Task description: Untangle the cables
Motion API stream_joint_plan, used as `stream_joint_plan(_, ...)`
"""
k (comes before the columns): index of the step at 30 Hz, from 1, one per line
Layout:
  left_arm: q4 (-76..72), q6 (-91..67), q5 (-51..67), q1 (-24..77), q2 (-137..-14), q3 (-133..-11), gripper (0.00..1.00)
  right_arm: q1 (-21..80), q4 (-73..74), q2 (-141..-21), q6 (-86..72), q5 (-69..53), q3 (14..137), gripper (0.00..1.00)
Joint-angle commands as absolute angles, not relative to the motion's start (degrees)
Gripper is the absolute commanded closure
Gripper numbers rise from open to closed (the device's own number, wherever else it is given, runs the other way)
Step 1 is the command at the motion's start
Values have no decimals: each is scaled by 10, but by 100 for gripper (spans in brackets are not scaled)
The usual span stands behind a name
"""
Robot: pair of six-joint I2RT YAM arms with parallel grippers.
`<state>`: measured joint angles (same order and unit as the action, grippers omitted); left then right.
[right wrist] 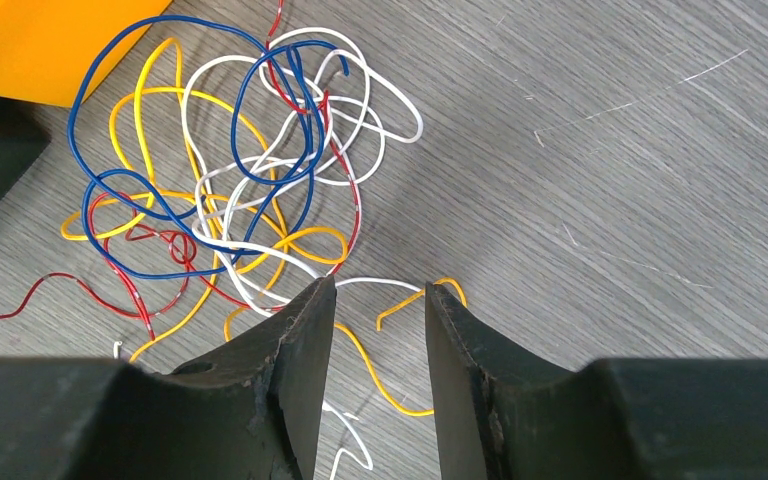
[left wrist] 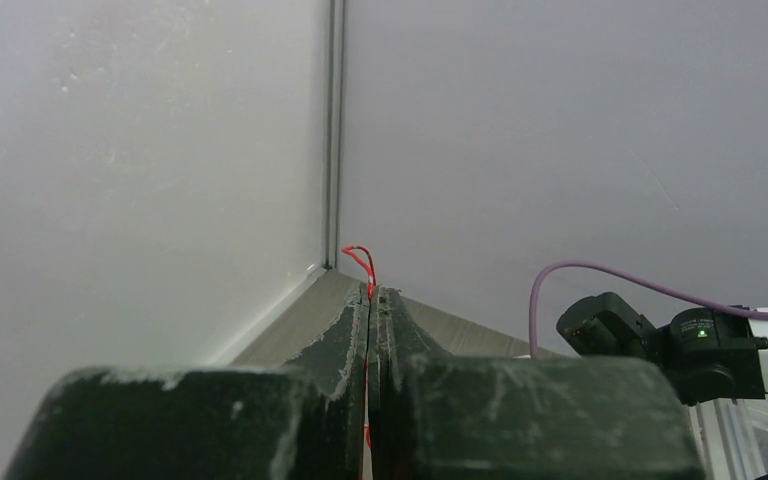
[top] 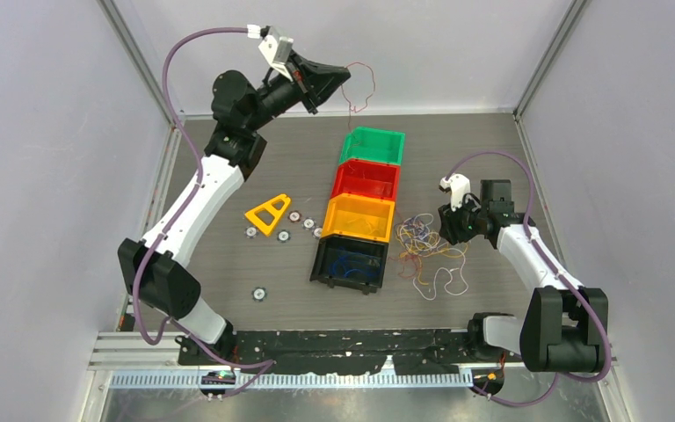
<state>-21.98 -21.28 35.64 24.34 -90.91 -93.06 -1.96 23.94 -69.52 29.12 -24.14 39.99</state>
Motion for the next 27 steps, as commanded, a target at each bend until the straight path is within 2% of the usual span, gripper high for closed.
stream_joint_plan(1, -203, -195, 351, 241, -892, -927, 100, -21, 231, -696, 285, -249, 422, 56)
stream_joint_plan(10, -222, -166, 305, 264, -998, -942, 100, -21, 232, -703, 276, -252, 426, 56)
stream_joint_plan(18, -292, 37, 163, 318, -1057, -879, 100, -21, 252, -697, 277, -249, 427, 55)
stream_joint_plan(22, -292, 52, 223, 315, -1069, -859, 100, -21, 258, -691, 281, -243, 427, 55)
stream_joint_plan(27, -265, -15, 317, 314, -1050, -798, 100, -21, 260, -683, 287, -239, 424, 55)
